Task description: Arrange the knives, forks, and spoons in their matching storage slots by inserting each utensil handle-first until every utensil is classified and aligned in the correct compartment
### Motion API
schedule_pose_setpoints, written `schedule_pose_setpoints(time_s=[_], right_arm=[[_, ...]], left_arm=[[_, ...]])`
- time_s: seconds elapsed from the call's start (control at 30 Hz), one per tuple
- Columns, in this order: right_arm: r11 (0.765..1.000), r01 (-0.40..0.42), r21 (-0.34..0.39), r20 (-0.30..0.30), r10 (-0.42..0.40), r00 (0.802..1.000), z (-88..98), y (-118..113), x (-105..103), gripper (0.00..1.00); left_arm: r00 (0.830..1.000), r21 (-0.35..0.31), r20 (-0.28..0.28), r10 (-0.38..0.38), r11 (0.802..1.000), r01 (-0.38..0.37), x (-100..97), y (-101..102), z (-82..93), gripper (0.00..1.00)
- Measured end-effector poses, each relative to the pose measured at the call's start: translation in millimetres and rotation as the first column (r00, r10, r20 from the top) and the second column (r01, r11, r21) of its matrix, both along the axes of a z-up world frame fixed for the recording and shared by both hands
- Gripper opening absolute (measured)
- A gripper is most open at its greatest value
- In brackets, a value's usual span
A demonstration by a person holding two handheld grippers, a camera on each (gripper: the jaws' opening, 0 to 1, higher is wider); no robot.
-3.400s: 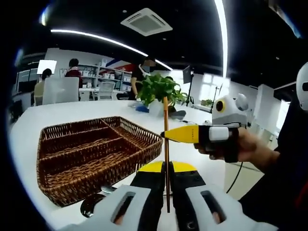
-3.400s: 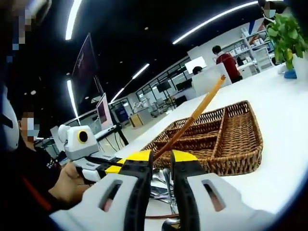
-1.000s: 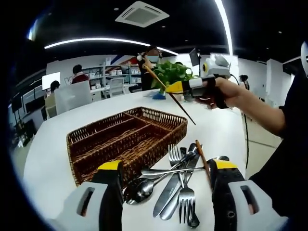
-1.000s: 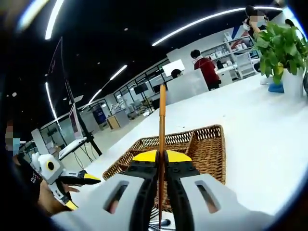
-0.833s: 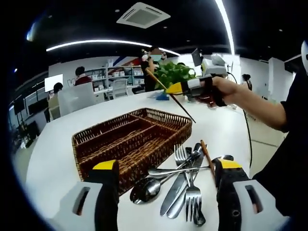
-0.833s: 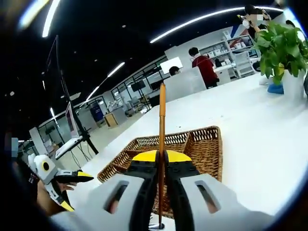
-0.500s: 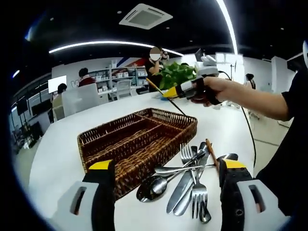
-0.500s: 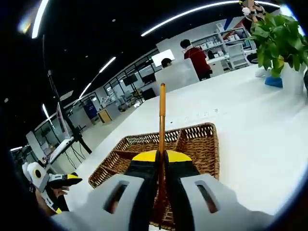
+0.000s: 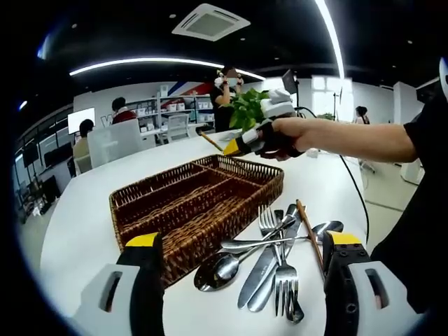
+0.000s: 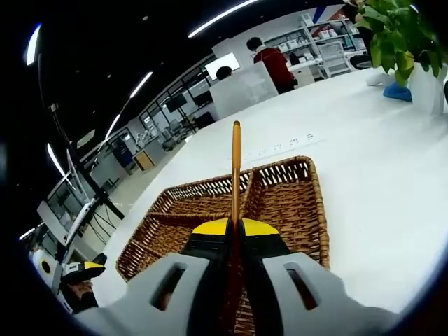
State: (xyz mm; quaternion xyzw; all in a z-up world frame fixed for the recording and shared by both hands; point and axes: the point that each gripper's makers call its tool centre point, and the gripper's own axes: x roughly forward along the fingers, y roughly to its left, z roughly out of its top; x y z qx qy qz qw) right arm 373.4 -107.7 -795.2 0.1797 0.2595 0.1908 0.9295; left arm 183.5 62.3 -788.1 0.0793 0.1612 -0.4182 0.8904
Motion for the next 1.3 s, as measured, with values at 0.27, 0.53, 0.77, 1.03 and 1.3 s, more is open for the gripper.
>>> schedule_pose_setpoints(time_s=[0.27, 0.53, 0.77, 1.03, 1.3], right_arm=[[1.000, 0.018, -0.020, -0.064, -0.019, 0.998, -20.2, 0.1, -0.6, 0.03], [0.996, 0.025, -0.091, -0.127, -0.037, 0.991, -43.3, -6.0, -2.6, 0.03], [0.994, 0.046, -0.103, -0.176, -0.064, 0.982, -56.9, -6.8, 0.5, 0.03], [0.991, 0.054, -0.122, -0.192, -0.077, 0.978, -62.5, -5.3, 2.5, 0.04], [0.987, 0.047, -0.152, -0.167, -0.072, 0.983, -58.6, -7.1, 2.2, 0.07]], left_arm=[[1.000, 0.007, -0.002, -0.005, 1.000, 0.005, -0.2, -0.4, -1.2, 0.96], [1.000, 0.014, -0.013, -0.021, 1.000, 0.021, -1.6, -5.5, -5.4, 0.95], [0.999, 0.018, -0.016, -0.032, 0.999, 0.033, -2.2, -8.4, -6.7, 0.94], [0.999, 0.029, -0.022, -0.029, 0.999, 0.030, -2.8, -7.0, -9.6, 0.94], [0.999, 0.033, -0.026, -0.025, 0.999, 0.025, -2.3, -5.0, -11.0, 0.94]])
